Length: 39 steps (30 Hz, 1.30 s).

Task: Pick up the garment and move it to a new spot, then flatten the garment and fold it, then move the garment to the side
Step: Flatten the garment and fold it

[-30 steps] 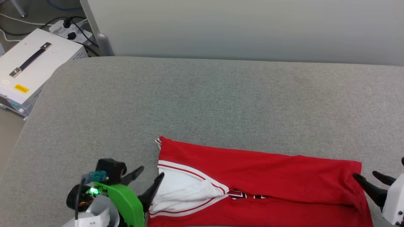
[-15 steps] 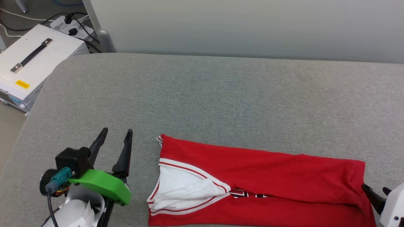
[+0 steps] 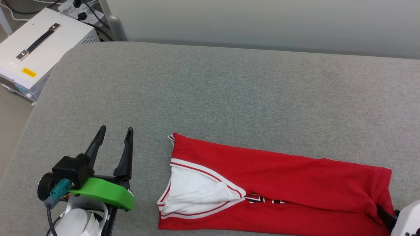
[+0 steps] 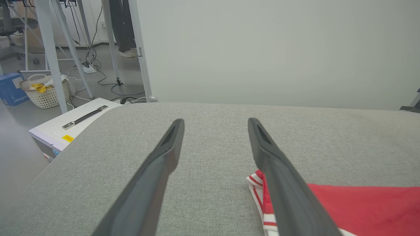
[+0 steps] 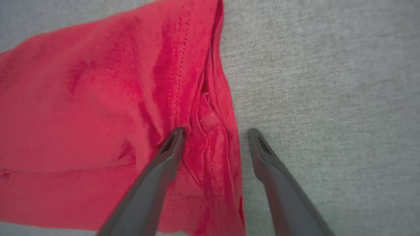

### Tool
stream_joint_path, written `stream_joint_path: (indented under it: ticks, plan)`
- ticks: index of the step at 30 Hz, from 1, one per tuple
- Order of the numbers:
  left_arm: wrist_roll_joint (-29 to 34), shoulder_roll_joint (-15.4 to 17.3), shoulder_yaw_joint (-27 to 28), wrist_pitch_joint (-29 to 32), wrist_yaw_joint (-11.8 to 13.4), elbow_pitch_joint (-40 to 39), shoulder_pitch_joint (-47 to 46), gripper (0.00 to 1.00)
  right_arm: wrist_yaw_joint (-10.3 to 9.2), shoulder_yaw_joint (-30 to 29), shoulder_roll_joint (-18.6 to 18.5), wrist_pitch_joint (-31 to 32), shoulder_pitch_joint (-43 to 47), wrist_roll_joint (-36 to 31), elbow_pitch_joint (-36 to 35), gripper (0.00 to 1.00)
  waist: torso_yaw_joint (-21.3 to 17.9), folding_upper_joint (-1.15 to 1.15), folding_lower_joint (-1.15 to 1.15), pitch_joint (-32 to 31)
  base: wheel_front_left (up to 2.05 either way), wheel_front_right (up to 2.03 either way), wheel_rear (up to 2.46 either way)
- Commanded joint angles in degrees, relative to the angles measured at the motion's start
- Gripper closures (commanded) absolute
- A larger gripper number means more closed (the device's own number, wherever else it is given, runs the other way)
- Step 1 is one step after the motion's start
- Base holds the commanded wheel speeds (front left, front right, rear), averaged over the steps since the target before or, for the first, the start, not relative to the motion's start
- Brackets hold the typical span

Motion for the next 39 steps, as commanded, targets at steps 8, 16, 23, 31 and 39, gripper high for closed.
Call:
stream_joint_path:
  ticks: [8, 16, 23, 31, 39]
  plan:
    - [3.1, -2.4, 2.3, -0.3, -2.8, 1.1, 1.1, 0.00, -0.03, 5.9, -0.7, -1.3, -0.7, 5.2, 6.0, 0.00, 0.6, 0.69, 0.00, 0.6, 0.00, 0.00, 0.00]
    - [4.5, -4.0, 3.6, -0.3, -5.0, 2.7, 1.0, 0.00, -0.03, 14.9, -1.2, -2.9, -1.7, 12.0, 7.4, 0.00, 0.3, 0.69, 0.00, -0.1, 0.00, 0.00, 0.00]
    - [5.3, -4.7, 3.9, -0.3, -6.1, 4.1, 1.2, 0.00, -0.03, 18.0, -3.1, -6.3, -2.5, 12.6, 10.0, 1.00, 0.2, 0.69, 0.00, -1.5, 0.00, 0.00, 0.00]
    - [5.6, -5.1, 4.6, -0.3, -6.7, 4.8, 2.3, 0.00, -0.03, 15.8, -6.3, -13.1, -3.8, 11.3, 13.0, 1.00, -0.4, 0.69, 0.00, -2.9, 0.00, 0.00, 0.00]
    - [6.0, -5.7, 4.9, -0.3, -7.1, 4.9, 2.7, 0.00, -0.03, 10.1, -10.1, -16.8, -5.1, 8.4, 15.7, 1.00, -1.0, 0.69, 0.00, -3.4, 0.00, 0.00, 0.00]
